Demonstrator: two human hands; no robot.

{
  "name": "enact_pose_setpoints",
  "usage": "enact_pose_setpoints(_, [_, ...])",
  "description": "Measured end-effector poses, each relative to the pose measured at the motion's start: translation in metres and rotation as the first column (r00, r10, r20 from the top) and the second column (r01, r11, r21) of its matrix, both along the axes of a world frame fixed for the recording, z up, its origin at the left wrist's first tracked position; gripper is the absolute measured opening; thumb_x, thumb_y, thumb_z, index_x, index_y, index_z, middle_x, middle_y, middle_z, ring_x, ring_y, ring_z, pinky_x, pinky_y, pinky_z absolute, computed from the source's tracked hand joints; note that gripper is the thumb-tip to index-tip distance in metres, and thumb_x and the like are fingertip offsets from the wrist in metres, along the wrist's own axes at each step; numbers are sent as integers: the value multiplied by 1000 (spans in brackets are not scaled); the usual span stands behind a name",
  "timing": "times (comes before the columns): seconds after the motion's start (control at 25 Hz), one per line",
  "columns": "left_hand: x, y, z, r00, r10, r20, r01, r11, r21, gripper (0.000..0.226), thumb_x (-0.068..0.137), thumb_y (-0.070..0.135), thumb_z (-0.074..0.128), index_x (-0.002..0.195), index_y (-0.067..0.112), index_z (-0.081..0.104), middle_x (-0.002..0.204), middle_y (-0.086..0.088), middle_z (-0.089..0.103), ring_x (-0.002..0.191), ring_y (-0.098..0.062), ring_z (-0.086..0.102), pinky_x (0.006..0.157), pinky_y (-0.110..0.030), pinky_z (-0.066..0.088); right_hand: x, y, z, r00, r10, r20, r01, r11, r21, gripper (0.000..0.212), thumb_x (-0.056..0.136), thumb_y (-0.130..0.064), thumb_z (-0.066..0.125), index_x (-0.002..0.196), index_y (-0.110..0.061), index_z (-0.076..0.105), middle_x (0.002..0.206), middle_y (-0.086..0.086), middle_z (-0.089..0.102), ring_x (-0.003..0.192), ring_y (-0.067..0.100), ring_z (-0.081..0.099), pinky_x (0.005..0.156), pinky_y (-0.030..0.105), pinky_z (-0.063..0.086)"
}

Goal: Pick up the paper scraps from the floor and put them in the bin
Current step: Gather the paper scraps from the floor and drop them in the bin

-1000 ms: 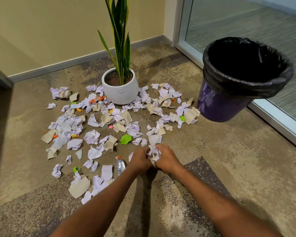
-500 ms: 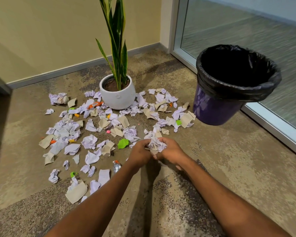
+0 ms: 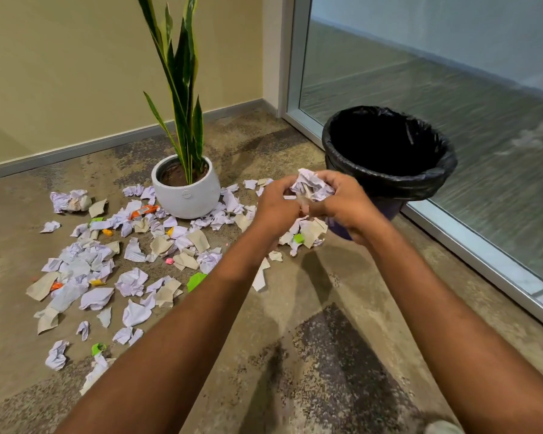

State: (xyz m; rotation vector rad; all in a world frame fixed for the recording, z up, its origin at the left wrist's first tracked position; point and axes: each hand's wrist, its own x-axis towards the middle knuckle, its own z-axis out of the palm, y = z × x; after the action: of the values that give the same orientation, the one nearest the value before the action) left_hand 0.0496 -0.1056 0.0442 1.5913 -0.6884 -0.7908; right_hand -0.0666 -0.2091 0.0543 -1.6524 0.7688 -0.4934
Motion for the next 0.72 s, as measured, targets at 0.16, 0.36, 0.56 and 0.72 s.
enact_pose_setpoints(0.16, [-14,-56,49,995,-78,-61,69,989,-130,49,84,-13,71,125,13,75,111,-14,81,99,-26,78,87,-42,65,-16,-46,59,994,-81,77,78,996,41,52,77,23,77,119,-7,72,104,16,78,88,26,77,77,42,67])
enact_pose_setpoints(0.36, [-31,-109,79,965,-185,-188,171,981,-86,43,91,-12,61,125,15,66,117,-8,72,101,-23,69,99,-44,60,-29,-96,83,970,-236,62,222,959,178,39,85,25,61,108,-5,71,91,16,73,77,24,71,71,36,66])
enact_pose_setpoints(0.56, [-32,-128,86,915,-270,-299,253,963,-95,59,96,-11,47,144,23,51,132,-19,57,107,-27,55,102,-40,57,-26,-130,74,927,-369,-61,372,887,274,12,97,6,64,102,-4,68,96,14,70,79,21,69,60,30,65])
enact_pose_setpoints(0.72, [-23,-121,82,903,-262,-340,223,963,-152,62,99,-9,51,156,14,44,141,-19,59,120,-30,64,101,-37,58,-15,-134,69,886,-460,-53,459,859,227,13,94,1,74,100,-9,66,103,11,59,95,27,65,70,40,66])
